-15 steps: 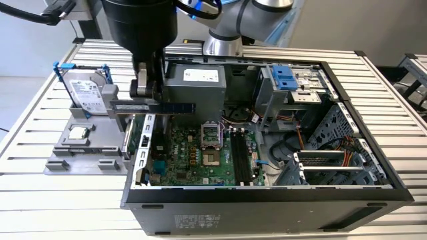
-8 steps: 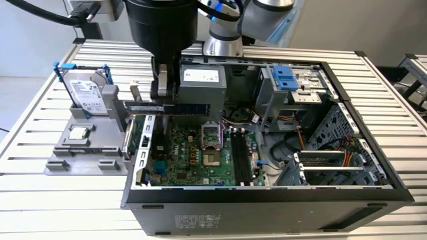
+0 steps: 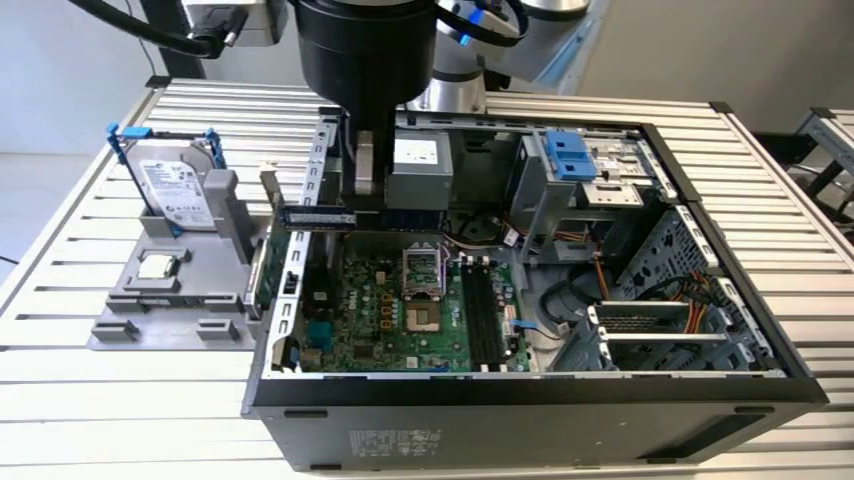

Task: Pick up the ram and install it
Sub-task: 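Pick up the ram and move it above insertion slot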

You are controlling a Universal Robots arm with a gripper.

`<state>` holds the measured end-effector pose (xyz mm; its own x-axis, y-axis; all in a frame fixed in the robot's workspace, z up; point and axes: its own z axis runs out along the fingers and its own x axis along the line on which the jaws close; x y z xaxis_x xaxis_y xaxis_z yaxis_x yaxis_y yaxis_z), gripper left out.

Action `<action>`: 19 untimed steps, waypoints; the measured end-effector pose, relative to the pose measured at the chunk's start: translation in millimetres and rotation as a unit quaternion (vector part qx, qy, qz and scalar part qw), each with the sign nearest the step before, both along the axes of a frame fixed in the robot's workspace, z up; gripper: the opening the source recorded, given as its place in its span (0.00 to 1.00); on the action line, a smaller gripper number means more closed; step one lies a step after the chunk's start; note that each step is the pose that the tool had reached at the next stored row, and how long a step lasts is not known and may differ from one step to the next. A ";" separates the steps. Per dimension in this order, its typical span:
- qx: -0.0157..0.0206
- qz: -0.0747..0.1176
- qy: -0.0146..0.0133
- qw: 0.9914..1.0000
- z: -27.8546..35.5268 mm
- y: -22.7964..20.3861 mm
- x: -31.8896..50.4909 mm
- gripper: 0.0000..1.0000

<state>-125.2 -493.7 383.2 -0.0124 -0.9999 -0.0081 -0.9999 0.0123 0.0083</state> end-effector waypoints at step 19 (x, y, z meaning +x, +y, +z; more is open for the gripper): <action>0.000 0.000 0.000 1.000 0.0 -3.6 41.2 0.00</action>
